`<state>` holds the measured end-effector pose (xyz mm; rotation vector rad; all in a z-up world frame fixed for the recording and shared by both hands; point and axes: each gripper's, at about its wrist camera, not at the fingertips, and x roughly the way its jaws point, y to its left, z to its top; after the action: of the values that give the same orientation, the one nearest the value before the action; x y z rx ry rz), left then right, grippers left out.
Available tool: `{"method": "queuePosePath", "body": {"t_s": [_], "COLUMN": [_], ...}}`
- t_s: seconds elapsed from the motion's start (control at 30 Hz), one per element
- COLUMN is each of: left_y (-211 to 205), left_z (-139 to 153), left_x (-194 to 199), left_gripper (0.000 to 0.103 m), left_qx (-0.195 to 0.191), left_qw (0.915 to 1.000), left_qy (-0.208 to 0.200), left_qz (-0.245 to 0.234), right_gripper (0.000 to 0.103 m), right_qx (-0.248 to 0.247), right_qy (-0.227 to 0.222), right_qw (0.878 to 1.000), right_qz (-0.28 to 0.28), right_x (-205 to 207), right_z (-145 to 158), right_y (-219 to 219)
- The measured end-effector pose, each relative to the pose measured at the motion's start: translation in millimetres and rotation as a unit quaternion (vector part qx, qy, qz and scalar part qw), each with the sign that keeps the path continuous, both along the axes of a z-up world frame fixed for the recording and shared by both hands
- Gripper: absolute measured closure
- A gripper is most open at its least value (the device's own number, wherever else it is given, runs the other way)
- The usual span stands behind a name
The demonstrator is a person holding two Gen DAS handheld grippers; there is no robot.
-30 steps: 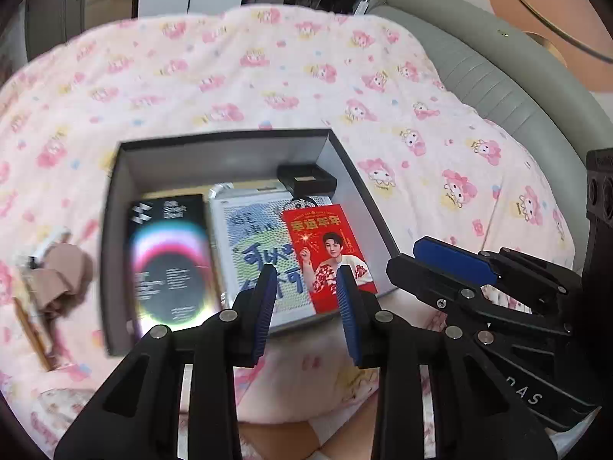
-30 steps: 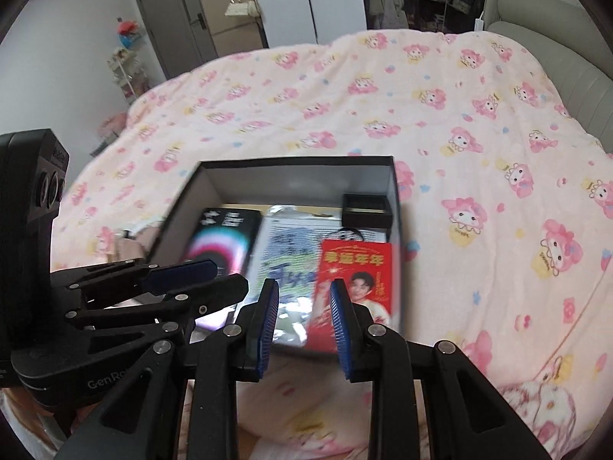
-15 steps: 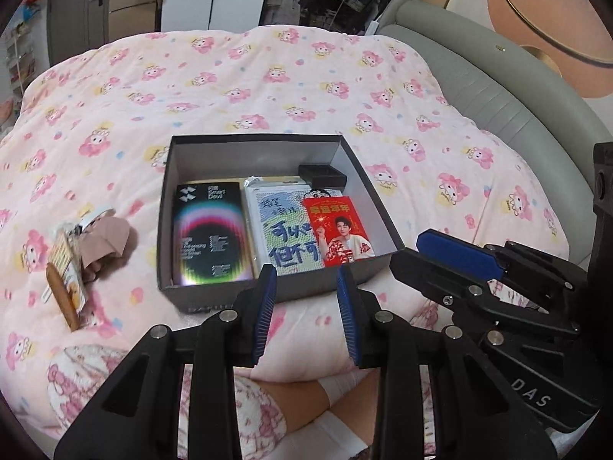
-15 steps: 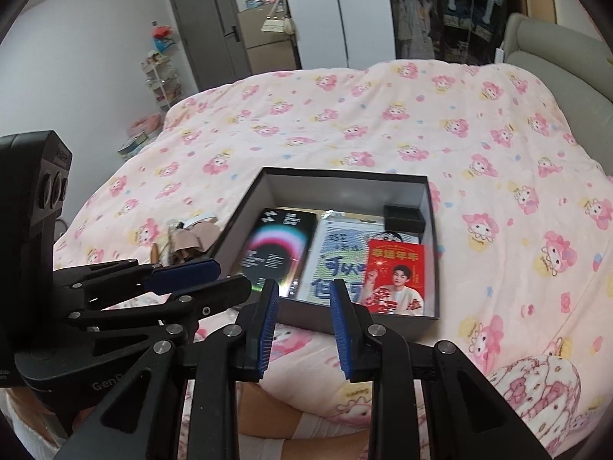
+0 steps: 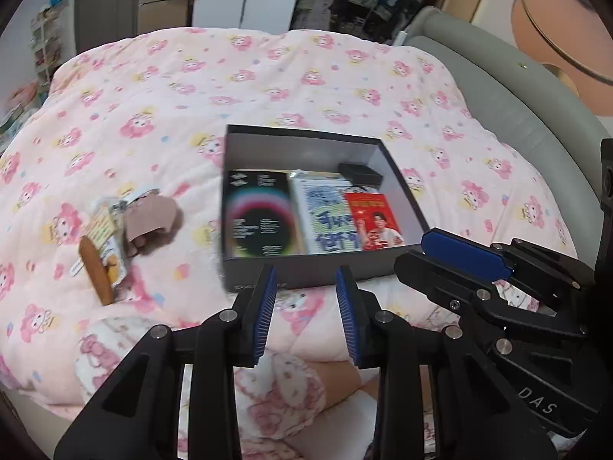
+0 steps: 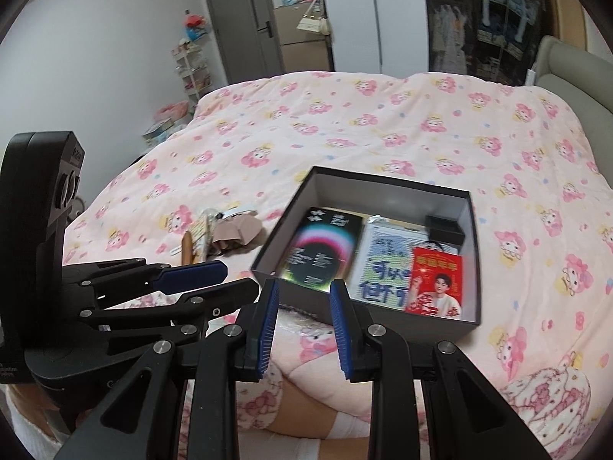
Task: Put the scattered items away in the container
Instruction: 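Open the left gripper and withdraw it from the box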
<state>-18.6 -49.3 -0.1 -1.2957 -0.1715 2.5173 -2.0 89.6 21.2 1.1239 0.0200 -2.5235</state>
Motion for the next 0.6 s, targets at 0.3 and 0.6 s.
{"method": "queuePosePath", "body": {"t_s": [0.3,0.6], "left_y": [-60.4,-120.2], "left_z": [5.1,-6.1], "left_x": [10.7,16.4], "left_gripper": [0.072,0.072], "left_qx": [0.001,0.012], "left_qw": [0.9986,0.9935], "left_qy": [0.007,-0.001], "left_qz": [0.052,0.114], "right_gripper": [0.079,0.079], "right_qx": [0.009,0.030], "right_qy": [0.013,0.023], "right_qw": [0.998,0.993], "right_qz": [0.057,0.116], "right_x": [0.7,-4.2], "right_z": [7.2,5.3], "right_y": [-53.7,-116.7]}}
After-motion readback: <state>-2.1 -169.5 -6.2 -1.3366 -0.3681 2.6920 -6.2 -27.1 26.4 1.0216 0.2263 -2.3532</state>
